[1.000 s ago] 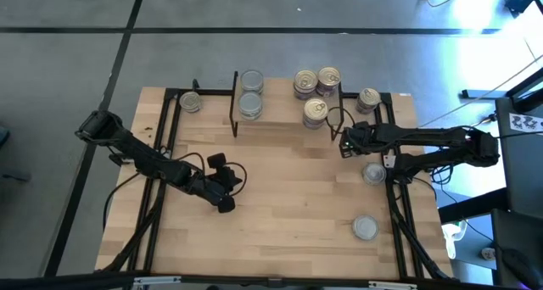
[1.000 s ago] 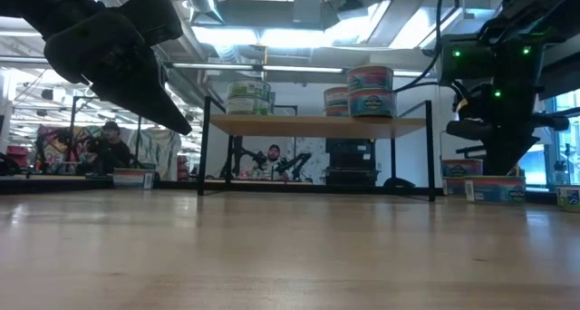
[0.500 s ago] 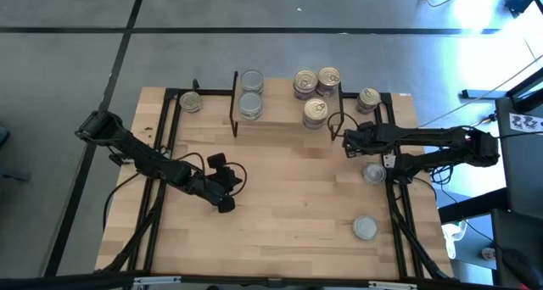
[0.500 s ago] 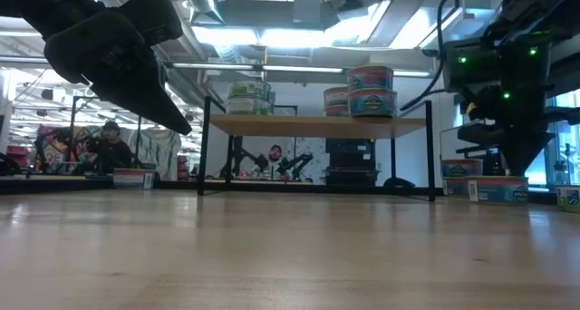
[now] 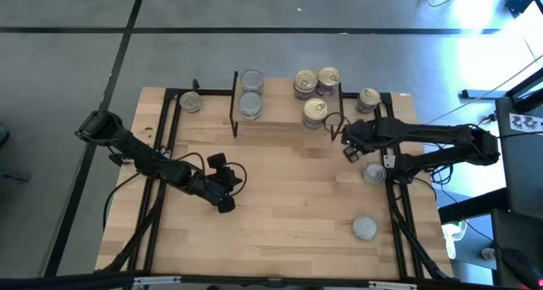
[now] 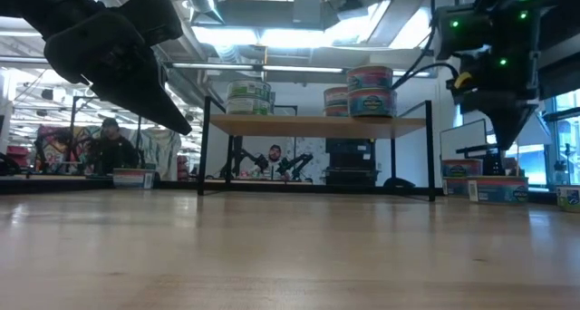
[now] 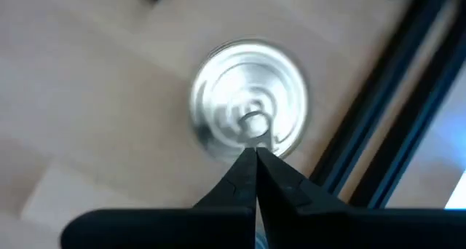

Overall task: Stack canned seafood by type on shelf
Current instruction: Adjust the blue pink tuna cans

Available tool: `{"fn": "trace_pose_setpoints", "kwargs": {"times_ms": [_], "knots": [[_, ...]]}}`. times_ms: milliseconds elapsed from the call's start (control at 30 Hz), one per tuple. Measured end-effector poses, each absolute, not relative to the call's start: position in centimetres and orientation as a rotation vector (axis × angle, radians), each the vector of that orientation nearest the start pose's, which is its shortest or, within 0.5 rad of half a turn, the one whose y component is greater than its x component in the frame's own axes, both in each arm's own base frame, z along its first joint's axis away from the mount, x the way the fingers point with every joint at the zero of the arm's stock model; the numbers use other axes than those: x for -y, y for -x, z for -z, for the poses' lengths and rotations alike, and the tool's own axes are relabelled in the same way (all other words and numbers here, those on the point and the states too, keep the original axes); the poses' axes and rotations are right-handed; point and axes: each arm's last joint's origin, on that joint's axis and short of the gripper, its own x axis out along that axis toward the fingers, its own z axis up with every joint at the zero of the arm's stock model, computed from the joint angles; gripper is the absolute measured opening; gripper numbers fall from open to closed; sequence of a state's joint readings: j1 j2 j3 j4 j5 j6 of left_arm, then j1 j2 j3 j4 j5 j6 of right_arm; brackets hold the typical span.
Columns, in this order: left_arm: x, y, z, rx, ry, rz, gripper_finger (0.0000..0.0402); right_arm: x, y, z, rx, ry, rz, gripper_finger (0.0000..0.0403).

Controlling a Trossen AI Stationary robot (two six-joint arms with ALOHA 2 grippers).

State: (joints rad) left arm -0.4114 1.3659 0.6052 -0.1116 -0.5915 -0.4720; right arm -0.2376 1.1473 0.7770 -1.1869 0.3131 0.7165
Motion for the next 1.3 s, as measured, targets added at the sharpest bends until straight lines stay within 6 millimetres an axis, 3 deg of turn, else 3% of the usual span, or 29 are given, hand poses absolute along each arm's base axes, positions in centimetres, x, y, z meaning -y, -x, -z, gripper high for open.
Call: {"fn": "trace_pose_setpoints", "kwargs": {"times_ms": [300, 433, 700, 900, 1300], "knots": [[8.3, -23.0, -16.6, -0.701, 0.018, -0.337, 0.0005, 3.3, -15.2, -21.6, -1.418, -0.352, 0.924, 0.001], [8.3, -23.0, -16.6, -0.701, 0.019, -0.338, 0.0005, 2.1, -15.9, -21.5, -1.435, -0.344, 0.745, 0.001], [8.3, -23.1, -16.6, -0.701, 0.006, -0.332, 0.0005, -1.8, -20.6, -22.6, -1.02, -0.229, 0.339, 0.001], [8.3, -23.1, -16.7, -0.7, 0.006, -0.331, 0.0005, -2.4, -23.8, -23.9, -0.635, -0.113, 0.511, 0.001], [8.3, -23.2, -16.8, -0.69, -0.009, -0.32, 0.0005, -2.5, -29.3, -21.6, -0.318, -0.091, 0.763, 0.001]]}}
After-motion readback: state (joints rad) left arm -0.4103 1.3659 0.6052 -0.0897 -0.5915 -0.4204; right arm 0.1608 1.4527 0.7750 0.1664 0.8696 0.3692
